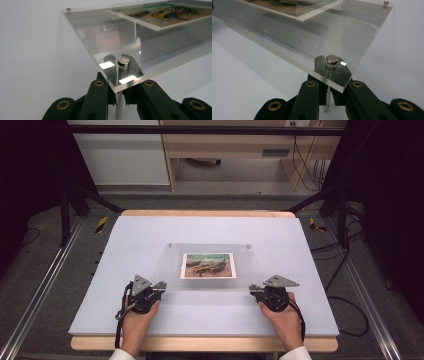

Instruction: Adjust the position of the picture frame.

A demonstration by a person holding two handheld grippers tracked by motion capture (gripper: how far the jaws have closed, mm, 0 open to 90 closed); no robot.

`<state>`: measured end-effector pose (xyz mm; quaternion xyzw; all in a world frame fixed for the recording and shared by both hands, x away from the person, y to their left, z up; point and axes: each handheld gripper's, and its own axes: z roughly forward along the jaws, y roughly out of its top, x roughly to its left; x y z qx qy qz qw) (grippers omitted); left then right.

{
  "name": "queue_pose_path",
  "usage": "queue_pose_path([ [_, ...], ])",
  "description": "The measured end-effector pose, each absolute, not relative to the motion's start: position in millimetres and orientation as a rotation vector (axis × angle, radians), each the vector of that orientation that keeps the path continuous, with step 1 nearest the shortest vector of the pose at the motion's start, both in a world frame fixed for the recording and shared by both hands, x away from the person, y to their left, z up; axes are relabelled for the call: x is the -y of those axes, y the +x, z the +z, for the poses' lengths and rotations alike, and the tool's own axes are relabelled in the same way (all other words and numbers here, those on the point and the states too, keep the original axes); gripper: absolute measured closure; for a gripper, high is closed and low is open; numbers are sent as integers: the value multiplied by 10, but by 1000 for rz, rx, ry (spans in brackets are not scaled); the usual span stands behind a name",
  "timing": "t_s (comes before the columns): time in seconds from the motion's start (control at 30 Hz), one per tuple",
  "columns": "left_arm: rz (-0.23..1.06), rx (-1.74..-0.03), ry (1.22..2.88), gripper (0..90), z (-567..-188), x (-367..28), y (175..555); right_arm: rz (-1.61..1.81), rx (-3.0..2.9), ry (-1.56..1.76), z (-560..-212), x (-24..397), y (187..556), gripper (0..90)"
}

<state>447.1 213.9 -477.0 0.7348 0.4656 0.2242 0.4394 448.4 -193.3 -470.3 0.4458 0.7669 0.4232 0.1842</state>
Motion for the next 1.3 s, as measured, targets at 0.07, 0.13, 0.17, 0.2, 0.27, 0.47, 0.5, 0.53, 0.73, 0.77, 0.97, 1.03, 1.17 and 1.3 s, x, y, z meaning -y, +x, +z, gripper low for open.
queue_pose_path([
  [0.07, 548, -1157, 1829, 817, -4778, -2138, 4469, 1182, -2169, 1254, -4714, 1939, 4492, 840],
  [0.13, 544, -1154, 1830, 818, -4779, -2135, 4470, 1179, -2169, 1261, -4715, 1939, 4496, 840],
  [0.17, 544, -1154, 1829, 818, -4777, -2130, 4470, 1181, -2164, 1268, -4714, 1940, 4499, 842],
  [0.2, 544, -1153, 1829, 818, -4778, -2127, 4472, 1181, -2158, 1272, -4715, 1943, 4504, 843],
  [0.27, 551, -1151, 1836, 815, -4784, -2117, 4477, 1180, -2158, 1275, -4721, 1949, 4515, 842],
  [0.47, 576, -1116, 1857, 752, -4791, -2156, 4491, 1210, -2181, 1265, -4729, 1958, 4518, 740],
  [0.5, 576, -1116, 1857, 688, -4791, -2156, 4491, 1218, -2186, 1273, -4723, 1961, 4502, 682],
  [0.53, 594, -1115, 1863, 688, -4787, -2174, 4490, 1218, -2186, 1273, -4723, 1961, 4502, 682],
  [0.73, 530, -1131, 1904, 314, -4778, -2290, 4475, 1187, -2211, 1255, -4679, 1948, 4405, 348],
  [0.77, 538, -1124, 1920, 314, -4773, -2294, 4457, 1173, -2210, 1252, -4673, 1936, 4392, 318],
  [0.97, 585, -1116, 1904, 112, -4646, -2406, 4438, 1144, -2170, 1233, -4638, 1968, 4344, 191],
  [1.03, 568, -1097, 1897, 79, -4636, -2457, 4445, 1163, -2143, 1254, -4618, 2015, 4339, 168],
  [1.17, 527, -1064, 1875, 43, -4613, -2499, 4458, 1212, -2100, 1248, -4557, 2061, 4311, 147],
  [1.3, 466, -1020, 1850, 44, -4525, -2537, 4429, 1241, -2077, 1234, -4515, 2098, 4287, 128],
])
